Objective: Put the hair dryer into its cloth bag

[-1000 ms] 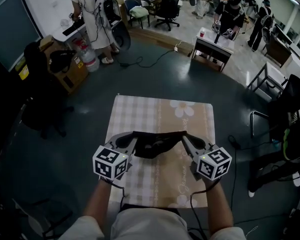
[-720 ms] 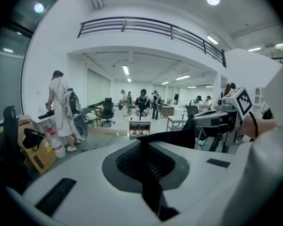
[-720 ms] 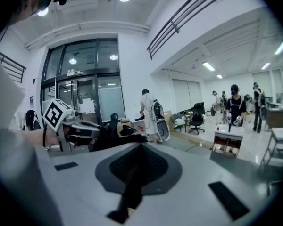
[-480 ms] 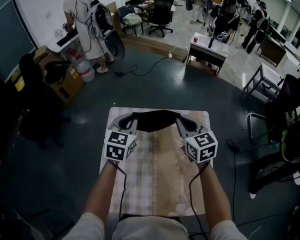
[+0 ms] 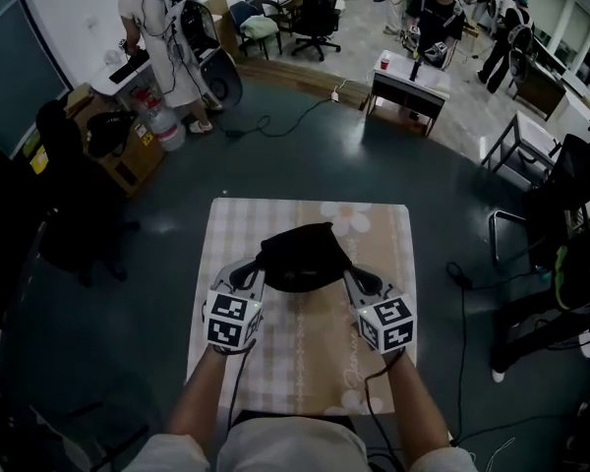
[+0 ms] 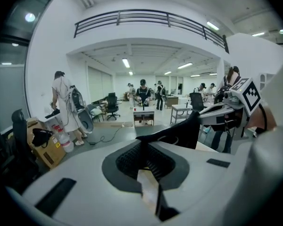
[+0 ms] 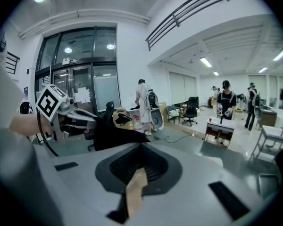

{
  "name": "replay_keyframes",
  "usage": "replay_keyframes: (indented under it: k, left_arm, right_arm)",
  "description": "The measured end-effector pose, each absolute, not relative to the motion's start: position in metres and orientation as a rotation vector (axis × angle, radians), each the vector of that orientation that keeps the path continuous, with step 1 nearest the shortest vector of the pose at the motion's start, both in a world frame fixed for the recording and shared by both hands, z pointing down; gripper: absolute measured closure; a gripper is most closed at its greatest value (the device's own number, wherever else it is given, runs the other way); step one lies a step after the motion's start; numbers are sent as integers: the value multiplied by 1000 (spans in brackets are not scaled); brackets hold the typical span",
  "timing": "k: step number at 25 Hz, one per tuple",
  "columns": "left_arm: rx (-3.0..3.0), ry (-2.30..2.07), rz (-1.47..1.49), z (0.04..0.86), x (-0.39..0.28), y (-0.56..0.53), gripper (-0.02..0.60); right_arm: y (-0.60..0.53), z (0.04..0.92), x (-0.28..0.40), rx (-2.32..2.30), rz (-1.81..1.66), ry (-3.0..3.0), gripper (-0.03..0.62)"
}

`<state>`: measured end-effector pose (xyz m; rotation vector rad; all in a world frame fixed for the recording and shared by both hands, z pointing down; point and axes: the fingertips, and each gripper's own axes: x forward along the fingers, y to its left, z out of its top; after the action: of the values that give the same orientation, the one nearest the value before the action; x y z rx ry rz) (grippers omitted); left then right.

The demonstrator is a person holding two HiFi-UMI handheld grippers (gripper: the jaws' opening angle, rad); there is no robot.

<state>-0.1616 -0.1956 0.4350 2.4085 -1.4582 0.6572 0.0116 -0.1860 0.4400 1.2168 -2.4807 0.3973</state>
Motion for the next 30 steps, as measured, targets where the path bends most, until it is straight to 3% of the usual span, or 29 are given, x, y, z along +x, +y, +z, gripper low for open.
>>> replay_keyframes:
  k: [12, 30]
  left_arm:
    - [2242, -1395, 743, 540, -123, -60, 566]
    - [2151, -1451, 815, 607, -94, -20, 565]
  right_arm:
    - [-72, 557, 44, 1145, 491, -2333, 576]
    - [-41, 619, 57, 1263, 458, -2253, 572]
